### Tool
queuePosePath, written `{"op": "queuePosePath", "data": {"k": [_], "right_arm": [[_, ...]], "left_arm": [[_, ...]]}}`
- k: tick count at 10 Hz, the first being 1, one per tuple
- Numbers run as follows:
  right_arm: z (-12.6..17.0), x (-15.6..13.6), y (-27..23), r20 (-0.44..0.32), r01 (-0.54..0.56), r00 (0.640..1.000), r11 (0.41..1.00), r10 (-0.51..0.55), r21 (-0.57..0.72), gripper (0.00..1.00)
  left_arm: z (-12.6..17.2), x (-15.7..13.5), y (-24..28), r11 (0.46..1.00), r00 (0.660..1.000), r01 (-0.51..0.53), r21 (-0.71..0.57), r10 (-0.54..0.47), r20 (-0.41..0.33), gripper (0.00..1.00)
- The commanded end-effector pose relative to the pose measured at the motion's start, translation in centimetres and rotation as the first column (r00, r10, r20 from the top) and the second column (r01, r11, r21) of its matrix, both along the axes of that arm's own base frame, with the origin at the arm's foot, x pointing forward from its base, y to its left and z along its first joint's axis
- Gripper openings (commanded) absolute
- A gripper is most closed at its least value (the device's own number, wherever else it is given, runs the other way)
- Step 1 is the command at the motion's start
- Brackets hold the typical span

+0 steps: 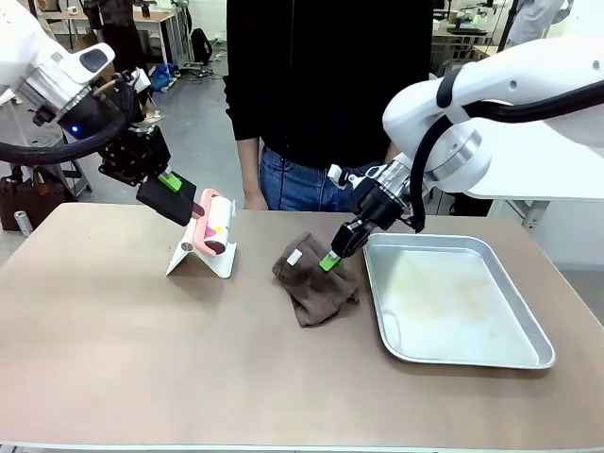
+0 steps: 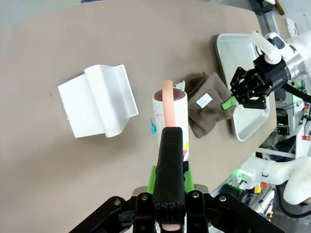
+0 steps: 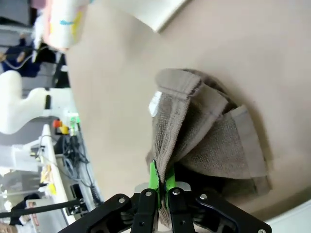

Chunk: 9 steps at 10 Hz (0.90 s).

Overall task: Clean the surface of the table.
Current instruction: Return the Lint Roller and towel to their original positions.

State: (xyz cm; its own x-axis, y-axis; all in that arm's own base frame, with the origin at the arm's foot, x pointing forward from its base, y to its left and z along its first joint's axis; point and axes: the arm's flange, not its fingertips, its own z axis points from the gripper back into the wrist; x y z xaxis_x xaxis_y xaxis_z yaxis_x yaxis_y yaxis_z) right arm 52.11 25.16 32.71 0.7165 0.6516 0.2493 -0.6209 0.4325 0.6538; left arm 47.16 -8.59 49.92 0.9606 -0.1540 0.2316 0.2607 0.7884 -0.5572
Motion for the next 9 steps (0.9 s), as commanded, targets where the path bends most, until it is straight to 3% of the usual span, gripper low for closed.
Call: {"op": "queuePosePath", "data": {"k": [1, 2, 3, 4, 7, 9], "right_arm": [[0.4, -0.2, 0.6, -0.017, 0.037, 0.999, 0.989, -0.040, -0.143, 0.05], [-0.2, 0.0, 0.7, -0.023, 0.044, 0.999, 0.979, -0.049, -0.197, 0.05], [-0.7, 0.2, 0.7, -0.075, 0.025, 0.997, 0.988, -0.037, -0.154, 0.05], [-0.3, -0.1, 0.1, -0.011, 0.024, 1.000, 0.993, -0.026, -0.116, 0.05], [-0.3, -0.1, 0.1, -0.011, 0.024, 1.000, 0.993, -0.026, -0.116, 0.05], [-0.3, -0.1, 0.1, -0.011, 0.024, 1.000, 0.993, -0.026, -0.116, 0.05]], "left_arm": [[-0.2, -0.8, -1.2, 0.998, 1.000, -0.025, 0.051, 0.025, 0.011, 0.22], [-0.5, -0.8, -1.5, 0.998, 1.000, -0.011, 0.065, 0.011, 0.003, 0.22], [-1.0, -0.5, -2.0, 0.996, 1.000, -0.020, 0.087, 0.020, 0.006, 0.22], [-1.2, 0.1, -2.3, 0.994, 0.999, -0.037, 0.104, 0.037, 0.009, 0.22], [-2.2, 2.3, -3.7, 0.983, 0.992, -0.040, 0.178, 0.060, -0.107, 0.22], [-2.8, 3.4, -4.8, 0.977, 0.990, -0.023, 0.210, 0.051, -0.129, 0.22]]}}
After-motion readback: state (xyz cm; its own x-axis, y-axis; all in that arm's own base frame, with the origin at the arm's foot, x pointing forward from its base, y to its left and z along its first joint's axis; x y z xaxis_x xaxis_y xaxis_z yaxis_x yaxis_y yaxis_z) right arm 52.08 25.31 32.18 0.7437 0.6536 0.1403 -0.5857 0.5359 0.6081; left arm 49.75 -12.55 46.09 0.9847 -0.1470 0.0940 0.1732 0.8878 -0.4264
